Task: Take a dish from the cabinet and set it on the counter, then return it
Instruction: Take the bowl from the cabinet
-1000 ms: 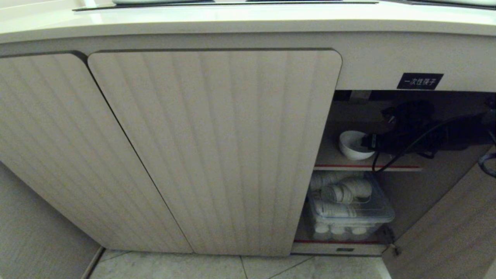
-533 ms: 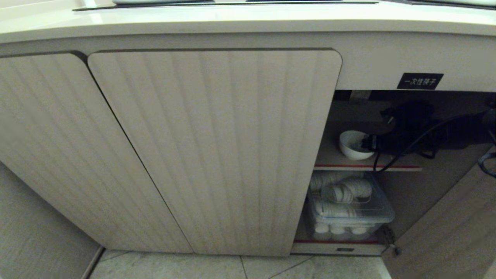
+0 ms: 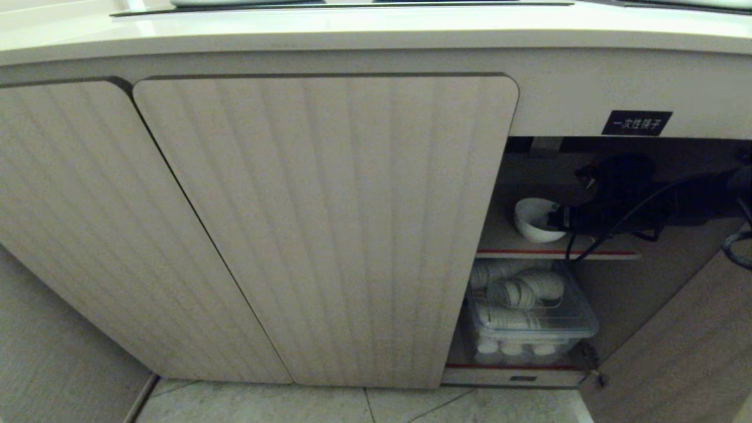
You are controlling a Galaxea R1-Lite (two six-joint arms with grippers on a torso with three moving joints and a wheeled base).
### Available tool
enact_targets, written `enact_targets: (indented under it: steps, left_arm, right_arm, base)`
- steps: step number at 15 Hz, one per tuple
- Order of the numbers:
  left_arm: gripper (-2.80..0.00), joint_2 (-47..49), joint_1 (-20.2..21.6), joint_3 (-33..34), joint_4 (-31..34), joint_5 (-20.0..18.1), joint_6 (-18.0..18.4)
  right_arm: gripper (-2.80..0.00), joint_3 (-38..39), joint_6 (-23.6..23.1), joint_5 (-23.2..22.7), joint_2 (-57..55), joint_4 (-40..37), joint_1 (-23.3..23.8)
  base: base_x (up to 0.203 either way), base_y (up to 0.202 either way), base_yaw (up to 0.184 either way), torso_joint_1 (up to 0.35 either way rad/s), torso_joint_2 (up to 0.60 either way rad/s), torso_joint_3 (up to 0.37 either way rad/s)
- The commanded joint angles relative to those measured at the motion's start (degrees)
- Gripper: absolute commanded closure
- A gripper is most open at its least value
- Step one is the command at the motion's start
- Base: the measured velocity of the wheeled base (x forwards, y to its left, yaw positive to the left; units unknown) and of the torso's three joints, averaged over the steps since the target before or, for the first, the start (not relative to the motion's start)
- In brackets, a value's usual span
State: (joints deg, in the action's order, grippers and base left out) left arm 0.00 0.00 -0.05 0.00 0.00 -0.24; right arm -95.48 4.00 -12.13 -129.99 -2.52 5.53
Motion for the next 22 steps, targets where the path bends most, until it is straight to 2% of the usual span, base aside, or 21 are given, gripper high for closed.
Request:
enact_targets:
  steps: [1,17,22]
  left_arm:
    - [0.0,0.0,0.0,0.0,-0.1,0.0,0.0]
    - [0.0,0.0,0.0,0.0,-0.1,0.0,0.0]
    - [0.0,0.0,0.0,0.0,0.0,0.0,0.0]
  right_arm:
    - [0.0,0.0,0.0,-0.1,-0.1,0.2,0.0]
    - [0.0,0.2,0.3,-0.4,0.2,0.2,-0.1]
    - [0.0,3.9,0.0,-0.3,2.1,0.6,-0.2]
  base:
    - [0.0,0.0,0.0,0.0,0.0,0.0]
    - [0.0,0.0,0.0,0.0,0.0,0.0]
    - [0.0,0.0,0.0,0.0,0.0,0.0]
